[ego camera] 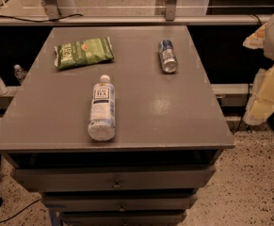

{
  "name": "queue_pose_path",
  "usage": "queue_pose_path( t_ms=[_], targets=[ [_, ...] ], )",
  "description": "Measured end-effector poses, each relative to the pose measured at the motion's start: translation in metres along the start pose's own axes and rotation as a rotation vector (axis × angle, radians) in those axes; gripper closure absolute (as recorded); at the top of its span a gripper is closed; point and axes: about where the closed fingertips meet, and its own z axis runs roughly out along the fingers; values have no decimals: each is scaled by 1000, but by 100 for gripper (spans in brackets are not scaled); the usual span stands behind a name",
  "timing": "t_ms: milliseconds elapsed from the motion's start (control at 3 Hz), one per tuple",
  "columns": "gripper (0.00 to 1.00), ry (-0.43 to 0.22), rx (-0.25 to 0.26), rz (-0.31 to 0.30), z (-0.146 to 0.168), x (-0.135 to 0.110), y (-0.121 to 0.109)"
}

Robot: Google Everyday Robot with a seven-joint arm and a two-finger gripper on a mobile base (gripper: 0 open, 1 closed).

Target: Place blue plastic bottle upright

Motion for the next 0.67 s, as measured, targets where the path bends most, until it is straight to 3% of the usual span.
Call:
queue_pose_path(
  t_ms=[333,667],
  targets=[
    [0,0,0,0,0,0,0],
    [0,-24,-18,-44,2,-10,2]
  ],
)
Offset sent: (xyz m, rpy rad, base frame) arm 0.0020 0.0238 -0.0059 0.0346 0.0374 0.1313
